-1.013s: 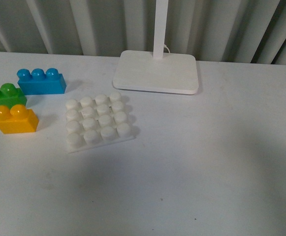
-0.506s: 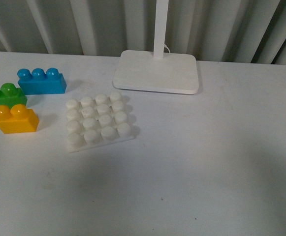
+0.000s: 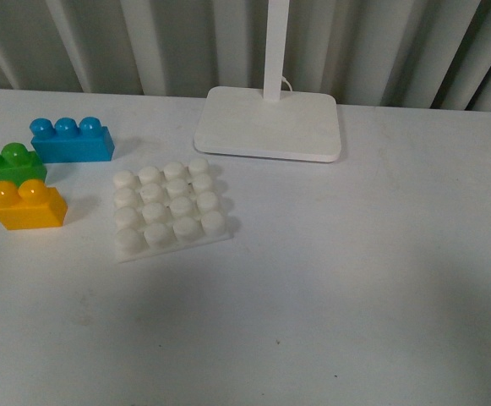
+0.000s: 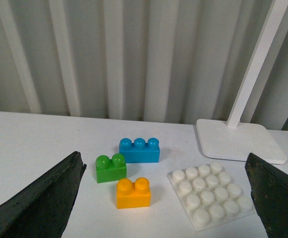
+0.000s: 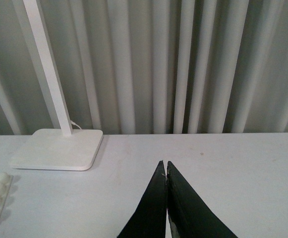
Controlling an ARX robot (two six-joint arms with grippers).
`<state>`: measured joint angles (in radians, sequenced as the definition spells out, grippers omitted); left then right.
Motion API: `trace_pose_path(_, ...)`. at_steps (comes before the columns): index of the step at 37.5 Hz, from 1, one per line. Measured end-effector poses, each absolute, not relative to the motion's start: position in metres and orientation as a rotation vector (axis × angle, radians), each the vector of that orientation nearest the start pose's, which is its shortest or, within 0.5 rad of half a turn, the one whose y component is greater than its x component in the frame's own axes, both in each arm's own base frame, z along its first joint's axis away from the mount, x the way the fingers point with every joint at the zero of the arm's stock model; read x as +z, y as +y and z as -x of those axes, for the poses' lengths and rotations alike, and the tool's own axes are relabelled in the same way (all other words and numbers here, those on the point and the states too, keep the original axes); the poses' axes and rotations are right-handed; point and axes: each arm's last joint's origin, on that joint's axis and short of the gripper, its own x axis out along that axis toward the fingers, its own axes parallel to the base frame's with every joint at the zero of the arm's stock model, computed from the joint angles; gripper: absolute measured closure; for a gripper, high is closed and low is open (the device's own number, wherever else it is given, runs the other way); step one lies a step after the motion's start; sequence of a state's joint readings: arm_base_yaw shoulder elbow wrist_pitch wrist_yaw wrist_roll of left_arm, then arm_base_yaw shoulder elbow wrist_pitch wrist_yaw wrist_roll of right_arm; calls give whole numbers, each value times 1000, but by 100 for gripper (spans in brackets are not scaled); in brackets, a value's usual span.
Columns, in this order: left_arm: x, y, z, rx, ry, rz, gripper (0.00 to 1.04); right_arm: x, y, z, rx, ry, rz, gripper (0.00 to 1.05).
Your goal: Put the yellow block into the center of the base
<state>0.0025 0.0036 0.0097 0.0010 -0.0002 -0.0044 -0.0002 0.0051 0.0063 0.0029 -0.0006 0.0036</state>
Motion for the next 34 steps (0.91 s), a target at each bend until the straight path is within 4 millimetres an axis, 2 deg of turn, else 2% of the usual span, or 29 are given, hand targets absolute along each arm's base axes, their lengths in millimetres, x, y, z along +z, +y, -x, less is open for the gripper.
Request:
trace_pose_path(9,167,0,-97,3,-7,4,6,165,0,-98,1,-4,-2,103)
trace_pose_path(12,166,0,-98,-21,34,35,6,165,0,-98,0,-4,-2,86)
trace_pose_path(15,162,-4,-105,-66,248,234,6,165,0,-98,2,-4,-2,69)
trace_pose_path(18,159,-7,-122,-68,288,341,6,165,0,-98,1,-3,-2,51)
trace_pose_path(23,147,-13,-155,-47,297,335,6,165,0,-98,0,-3,-2,21)
trace_pose_path(27,134,-21,-176,-57,329,295,6,165,0,-98,1,-3,-2,8)
trace_pose_path(34,107,-32,-215,-68,394,244,6,165,0,-98,0,-3,-2,9)
